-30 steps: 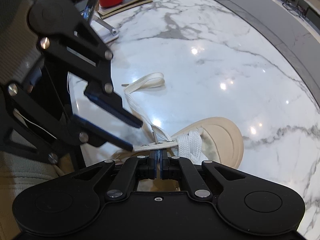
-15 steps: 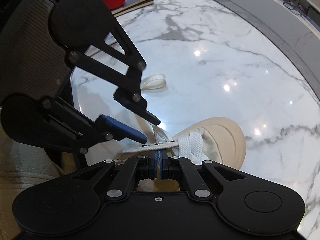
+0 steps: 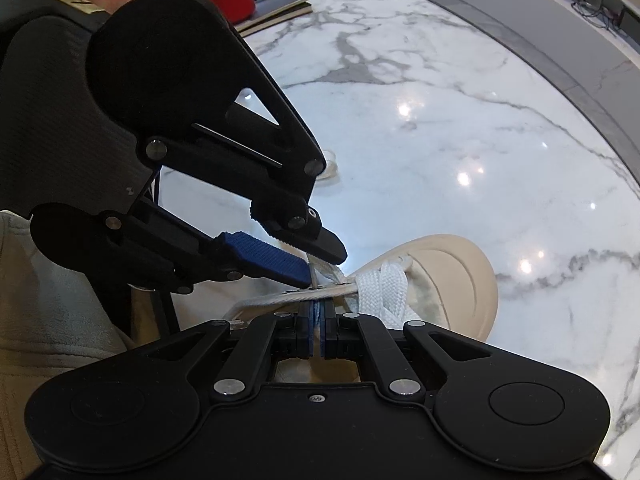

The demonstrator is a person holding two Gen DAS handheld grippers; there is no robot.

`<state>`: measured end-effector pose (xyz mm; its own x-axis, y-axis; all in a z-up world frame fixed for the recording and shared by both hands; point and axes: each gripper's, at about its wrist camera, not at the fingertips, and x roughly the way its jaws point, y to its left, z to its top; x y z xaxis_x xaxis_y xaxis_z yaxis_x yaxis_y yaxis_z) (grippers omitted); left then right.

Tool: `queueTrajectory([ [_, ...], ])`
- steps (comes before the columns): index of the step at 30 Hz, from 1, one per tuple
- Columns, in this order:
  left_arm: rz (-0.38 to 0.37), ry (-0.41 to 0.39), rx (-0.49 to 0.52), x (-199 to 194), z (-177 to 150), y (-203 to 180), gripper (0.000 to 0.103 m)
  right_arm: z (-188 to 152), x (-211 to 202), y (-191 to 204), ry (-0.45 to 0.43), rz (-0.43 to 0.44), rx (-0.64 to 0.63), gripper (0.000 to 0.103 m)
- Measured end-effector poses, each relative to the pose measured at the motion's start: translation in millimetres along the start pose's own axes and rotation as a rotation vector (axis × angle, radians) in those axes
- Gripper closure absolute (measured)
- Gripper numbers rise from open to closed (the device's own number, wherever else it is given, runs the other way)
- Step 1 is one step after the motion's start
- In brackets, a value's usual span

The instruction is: Lace up shoes with both hands

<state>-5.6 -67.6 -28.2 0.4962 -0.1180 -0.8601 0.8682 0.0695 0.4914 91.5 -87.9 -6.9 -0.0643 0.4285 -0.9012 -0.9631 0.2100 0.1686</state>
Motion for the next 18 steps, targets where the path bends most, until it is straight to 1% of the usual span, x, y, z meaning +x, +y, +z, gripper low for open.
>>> queueTrajectory([
  [3, 0.006, 0.009, 0.057, 2, 1, -8, 0.091, 0, 0, 0, -0.002, 0.001, 0.001, 0.102],
  [4, 0.008, 0.011, 0.072, 3, 1, -11, 0.097, -1, -1, 0, -0.002, 0.0, 0.002, 0.102],
  [7, 0.023, 0.014, 0.091, 7, 1, -19, 0.101, -2, -2, 0, -0.003, -0.002, 0.006, 0.101],
  [11, 0.036, 0.03, 0.063, 8, 0, -24, 0.101, -4, -2, 1, -0.012, -0.007, 0.015, 0.099],
  [15, 0.044, 0.049, 0.033, 4, 6, -17, 0.101, -8, -6, 5, -0.027, -0.027, 0.017, 0.099],
  [18, 0.046, 0.052, -0.001, -2, 4, -12, 0.101, -13, -12, 6, -0.041, -0.05, 0.04, 0.097],
])
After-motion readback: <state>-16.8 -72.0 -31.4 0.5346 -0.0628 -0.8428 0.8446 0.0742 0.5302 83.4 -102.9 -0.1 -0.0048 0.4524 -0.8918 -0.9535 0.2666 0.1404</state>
